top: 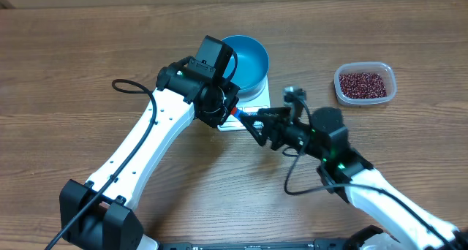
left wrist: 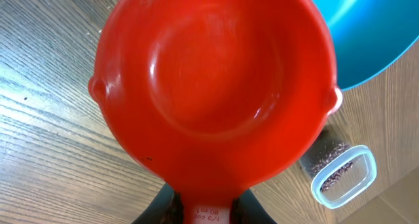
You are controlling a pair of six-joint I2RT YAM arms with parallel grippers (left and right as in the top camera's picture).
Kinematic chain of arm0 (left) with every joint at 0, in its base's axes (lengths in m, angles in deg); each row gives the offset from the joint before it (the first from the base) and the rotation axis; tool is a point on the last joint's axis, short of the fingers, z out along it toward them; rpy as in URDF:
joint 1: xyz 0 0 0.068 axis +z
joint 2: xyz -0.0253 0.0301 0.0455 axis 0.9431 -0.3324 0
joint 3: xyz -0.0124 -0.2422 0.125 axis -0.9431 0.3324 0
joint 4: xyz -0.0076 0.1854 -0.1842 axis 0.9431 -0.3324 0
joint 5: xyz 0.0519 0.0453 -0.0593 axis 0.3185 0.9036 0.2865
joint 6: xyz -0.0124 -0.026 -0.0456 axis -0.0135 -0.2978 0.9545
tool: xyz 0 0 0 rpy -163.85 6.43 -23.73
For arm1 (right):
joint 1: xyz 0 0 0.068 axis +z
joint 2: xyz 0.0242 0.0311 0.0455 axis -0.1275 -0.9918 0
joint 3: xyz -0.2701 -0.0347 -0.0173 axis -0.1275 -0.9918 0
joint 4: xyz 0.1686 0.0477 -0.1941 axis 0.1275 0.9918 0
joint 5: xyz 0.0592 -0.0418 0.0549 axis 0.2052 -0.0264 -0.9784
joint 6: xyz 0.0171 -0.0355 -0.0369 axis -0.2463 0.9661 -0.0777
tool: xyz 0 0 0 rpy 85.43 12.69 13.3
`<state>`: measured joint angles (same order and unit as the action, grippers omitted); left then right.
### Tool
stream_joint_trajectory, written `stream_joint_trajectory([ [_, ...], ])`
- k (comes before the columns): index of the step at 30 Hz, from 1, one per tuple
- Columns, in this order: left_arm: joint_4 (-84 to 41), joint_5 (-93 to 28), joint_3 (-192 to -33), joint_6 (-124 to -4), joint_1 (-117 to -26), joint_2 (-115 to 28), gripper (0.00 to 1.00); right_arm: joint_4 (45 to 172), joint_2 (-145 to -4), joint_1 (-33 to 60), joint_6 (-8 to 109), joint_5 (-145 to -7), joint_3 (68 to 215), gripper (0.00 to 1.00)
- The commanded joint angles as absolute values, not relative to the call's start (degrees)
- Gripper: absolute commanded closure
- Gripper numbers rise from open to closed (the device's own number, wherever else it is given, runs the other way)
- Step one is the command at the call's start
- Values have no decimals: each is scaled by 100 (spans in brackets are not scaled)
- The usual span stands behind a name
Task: Scoop item into bowl and weigh 150g on scale
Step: 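Grasp the scoop's blue handle end with the right gripper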
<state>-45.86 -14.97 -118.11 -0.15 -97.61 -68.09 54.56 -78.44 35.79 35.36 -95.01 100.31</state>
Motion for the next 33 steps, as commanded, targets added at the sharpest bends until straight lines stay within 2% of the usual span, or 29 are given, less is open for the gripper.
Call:
stream_joint_trajectory([
  [1, -4582, -1556, -11894, 92, -9811, -6752, 96, 5375, -8266, 3800, 3603, -9431, 10444, 44],
  [11, -4582, -1554, -11894, 101, -9811, -6752, 96, 5355, -8585, 3844, 3573, -9364, 10682, 71],
  [16, -4582, -1552, -11894, 129, -9811, -6752, 96, 5353, -8585, 3844, 3444, -9348, 10682, 96],
  [21, -4586, -1549, -11894, 110, -9811, -6752, 96, 5399, -8572, 3844, 3278, -9370, 10682, 96],
  [22, -4569, -1536, -11894, -100, -9811, -6752, 92, 5466, -8561, 3844, 3278, -9370, 10682, 96],
  [23, -4527, -1514, -11894, -356, -9811, -6752, 81, 5560, -8542, 3844, 3278, -9368, 10684, 96],
  [24, -4459, -1504, -11894, -701, -9811, -6752, 62, 5700, -8498, 3831, 3278, -9366, 10686, 96],
  [25, -4409, -1510, -11896, -994, -9805, -6752, 36, 5796, -8450, 3811, 3280, -9368, 10686, 96],
  [26, -4407, -1512, -11903, -1154, -9798, -6749, 27, 5912, -8378, 3785, 3284, -9366, 10689, 96],
  [28, -4409, -1501, -11977, -1663, -9794, -6717, 17, 6218, -8070, 3664, 3350, -9348, 10691, 96],
  [30, -4407, -1434, -12095, -2048, -9794, -6651, 23, 6483, -7750, 3546, 3466, -9346, 10691, 96],
  [33, -4407, -1134, -12325, -2603, -9829, -6463, 23, 6944, -7221, 3393, 3691, -9285, 10691, 96],
])
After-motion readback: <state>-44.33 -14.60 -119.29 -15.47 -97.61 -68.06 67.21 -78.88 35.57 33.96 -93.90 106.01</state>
